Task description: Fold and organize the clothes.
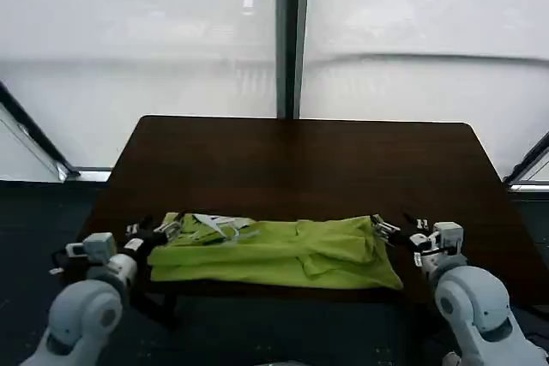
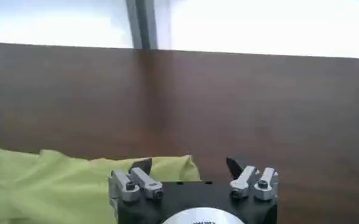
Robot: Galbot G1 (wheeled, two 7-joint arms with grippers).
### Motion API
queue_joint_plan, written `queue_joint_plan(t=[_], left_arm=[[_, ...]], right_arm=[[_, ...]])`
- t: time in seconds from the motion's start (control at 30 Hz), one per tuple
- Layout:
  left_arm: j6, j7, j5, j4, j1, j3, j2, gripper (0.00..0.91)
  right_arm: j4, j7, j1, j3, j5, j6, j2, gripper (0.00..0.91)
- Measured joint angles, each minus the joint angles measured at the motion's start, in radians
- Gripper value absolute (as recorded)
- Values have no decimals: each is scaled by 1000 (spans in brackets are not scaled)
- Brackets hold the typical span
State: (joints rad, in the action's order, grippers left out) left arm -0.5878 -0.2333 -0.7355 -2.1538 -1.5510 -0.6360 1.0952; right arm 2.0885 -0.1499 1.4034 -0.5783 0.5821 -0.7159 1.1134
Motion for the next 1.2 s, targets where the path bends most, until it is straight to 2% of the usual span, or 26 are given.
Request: queue_joint_plan(t=[0.07,0.1,0.23,0.27,0.3,0.37,0.47,0.5,0.53,0.57,0.6,0.63,0.67,0.7,1.2], left_arm=[[-2,1,0,17,19,12,0,878],[-2,1,0,25,27,17,0,878],[-4,2,2,56,54,36,3,878],[-4,2,5,64,60,40,4,858],[-5,2,7,71,66,45,6,800],[-6,2,12,84,73,52,8,761],[-6,1,26,104,81,58,11,683],[-6,0,27,110,83,58,12,605],[-6,0,27,116,83,58,11,429],[-6,0,27,119,84,58,11,312],[-5,0,27,123,85,58,10,127],[-5,0,27,127,87,58,10,98],[-4,-1,27,129,89,57,10,0],[-4,-1,27,131,90,57,10,0],[15,26,31,134,111,56,8,0]], right_arm=[[-12,0,-10,6,-1,1,0,858],[-16,0,-14,7,-1,2,0,800],[-31,0,-26,13,-1,3,0,780],[-35,0,-28,15,-1,4,1,780],[-38,0,-29,17,-1,4,3,770],[-42,1,-32,21,-1,4,6,770],[-48,1,-35,26,-1,4,10,653],[-50,1,-35,27,-1,4,12,449],[-51,1,-35,28,-1,4,12,263],[-52,1,-36,28,-1,4,13,156],[-53,1,-36,28,-1,4,13,49],[-55,1,-37,28,-1,5,14,39],[-56,1,-38,28,-1,6,15,20],[-57,0,-39,26,-1,7,16,0],[-90,-27,-55,1,-10,79,60,0]])
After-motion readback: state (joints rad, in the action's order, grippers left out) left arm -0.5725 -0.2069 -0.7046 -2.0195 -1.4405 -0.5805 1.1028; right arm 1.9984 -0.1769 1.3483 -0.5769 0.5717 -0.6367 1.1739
